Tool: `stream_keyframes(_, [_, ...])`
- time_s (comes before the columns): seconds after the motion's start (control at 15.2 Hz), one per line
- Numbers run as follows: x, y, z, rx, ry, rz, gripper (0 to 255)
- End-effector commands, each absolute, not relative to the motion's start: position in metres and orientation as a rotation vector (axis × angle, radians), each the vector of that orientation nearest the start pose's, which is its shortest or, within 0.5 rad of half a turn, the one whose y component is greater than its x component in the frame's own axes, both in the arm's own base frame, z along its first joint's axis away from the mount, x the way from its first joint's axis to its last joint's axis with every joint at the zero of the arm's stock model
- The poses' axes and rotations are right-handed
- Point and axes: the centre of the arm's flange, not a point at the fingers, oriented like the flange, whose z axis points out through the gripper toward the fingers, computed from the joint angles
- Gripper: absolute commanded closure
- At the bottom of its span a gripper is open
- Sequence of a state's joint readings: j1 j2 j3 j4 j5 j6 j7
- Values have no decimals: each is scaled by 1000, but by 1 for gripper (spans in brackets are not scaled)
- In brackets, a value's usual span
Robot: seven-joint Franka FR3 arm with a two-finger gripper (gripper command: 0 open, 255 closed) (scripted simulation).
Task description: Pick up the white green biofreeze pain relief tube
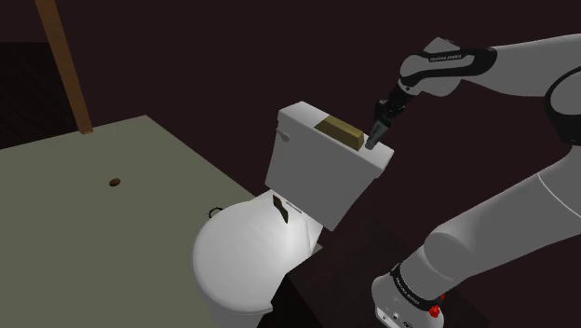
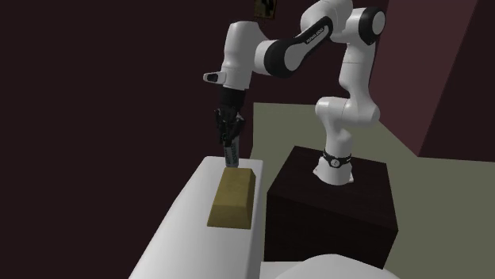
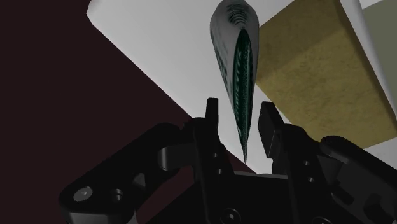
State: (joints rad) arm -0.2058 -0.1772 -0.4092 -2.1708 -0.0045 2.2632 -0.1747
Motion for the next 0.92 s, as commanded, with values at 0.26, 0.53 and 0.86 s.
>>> stream_keyframes(0.26, [424, -310, 488, -3075, 690, -414, 255])
stream_keyframes(0.53, [424, -310, 494, -3075, 690, -414, 255])
stream_keyframes(0.86, [424, -310, 520, -3075, 690, -414, 255])
